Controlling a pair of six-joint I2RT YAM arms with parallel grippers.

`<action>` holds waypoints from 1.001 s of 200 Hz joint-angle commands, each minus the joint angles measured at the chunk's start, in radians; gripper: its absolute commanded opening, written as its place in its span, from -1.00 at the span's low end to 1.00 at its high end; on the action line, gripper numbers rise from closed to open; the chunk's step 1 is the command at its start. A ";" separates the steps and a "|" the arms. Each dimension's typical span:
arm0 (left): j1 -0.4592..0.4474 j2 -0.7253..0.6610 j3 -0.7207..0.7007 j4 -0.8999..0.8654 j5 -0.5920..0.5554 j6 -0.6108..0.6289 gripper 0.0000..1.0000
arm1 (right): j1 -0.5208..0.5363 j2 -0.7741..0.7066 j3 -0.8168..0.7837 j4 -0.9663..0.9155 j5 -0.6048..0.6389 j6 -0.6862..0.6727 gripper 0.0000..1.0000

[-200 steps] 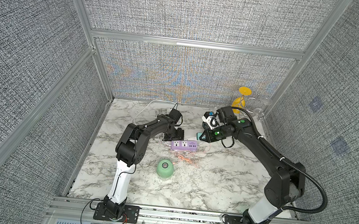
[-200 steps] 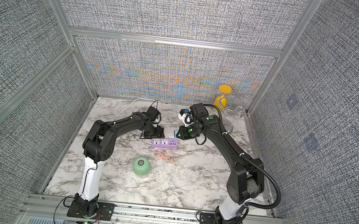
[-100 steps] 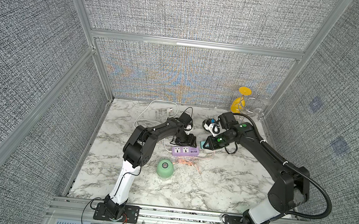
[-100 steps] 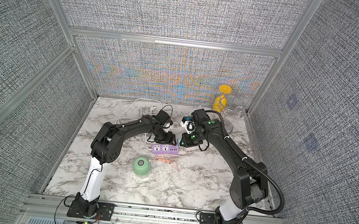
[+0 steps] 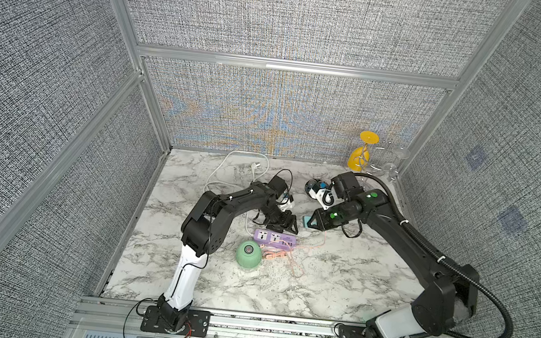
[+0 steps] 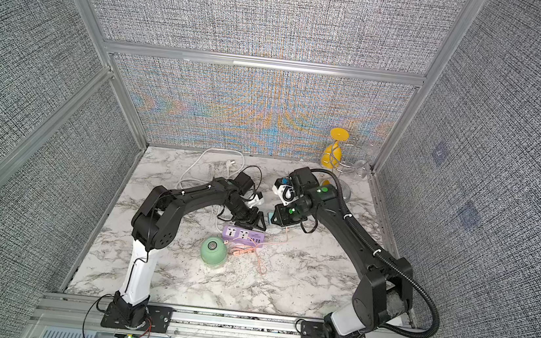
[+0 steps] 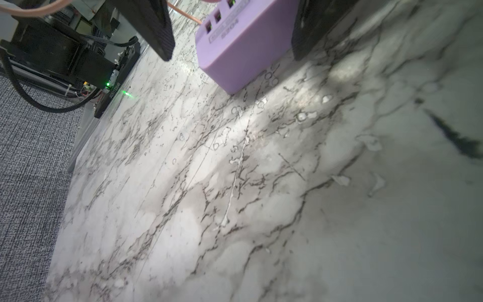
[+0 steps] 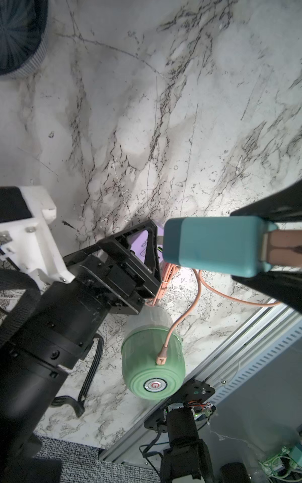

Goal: Charge the cordless meat grinders
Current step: Move the socket to the center of the board, then insert the plug into the socket.

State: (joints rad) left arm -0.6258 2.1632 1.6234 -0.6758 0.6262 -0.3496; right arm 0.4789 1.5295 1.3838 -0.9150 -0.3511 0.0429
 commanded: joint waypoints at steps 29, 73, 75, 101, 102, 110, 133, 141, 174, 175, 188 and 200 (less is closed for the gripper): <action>0.122 -0.127 0.041 0.014 -0.265 -0.222 0.52 | 0.095 0.074 0.087 0.003 0.077 -0.082 -1.00; 0.149 -0.354 -0.154 0.002 -0.459 -0.297 0.54 | 0.202 0.285 0.302 -0.088 0.167 -0.277 -1.00; 0.152 -0.371 -0.175 0.007 -0.467 -0.305 0.54 | 0.203 0.295 0.310 -0.096 0.170 -0.284 -1.00; 0.186 -0.555 -0.401 0.069 -0.504 -0.376 0.54 | 0.205 0.416 0.444 -0.189 0.175 -0.366 -1.00; 0.186 -0.562 -0.408 0.070 -0.507 -0.378 0.54 | 0.206 0.420 0.447 -0.192 0.175 -0.369 -1.00; 0.189 -0.616 -0.456 0.072 -0.530 -0.390 0.54 | 0.208 0.442 0.475 -0.212 0.180 -0.388 -1.00; 0.196 -0.745 -0.551 0.053 -0.587 -0.433 0.54 | 0.216 0.486 0.528 -0.257 0.202 -0.449 -1.00; 0.196 -0.784 -0.585 0.062 -0.593 -0.446 0.54 | 0.220 0.506 0.552 -0.285 0.217 -0.469 -1.00; 0.195 -0.919 -0.713 0.092 -0.626 -0.501 0.54 | 0.249 0.608 0.666 -0.421 0.290 -0.518 -1.00; 0.195 -0.922 -0.717 0.093 -0.627 -0.502 0.54 | 0.249 0.610 0.667 -0.423 0.290 -0.518 -1.00; 0.198 -0.967 -0.757 0.097 -0.643 -0.514 0.54 | 0.258 0.638 0.695 -0.458 0.311 -0.529 -1.00; 0.197 -1.001 -0.788 0.104 -0.654 -0.528 0.54 | 0.265 0.657 0.719 -0.481 0.321 -0.539 -1.00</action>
State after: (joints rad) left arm -0.4297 1.2137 0.8776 -0.6117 0.0219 -0.8314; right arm 0.7338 2.1612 2.0624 -1.2797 -0.0803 -0.4469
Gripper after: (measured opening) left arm 0.770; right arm 0.228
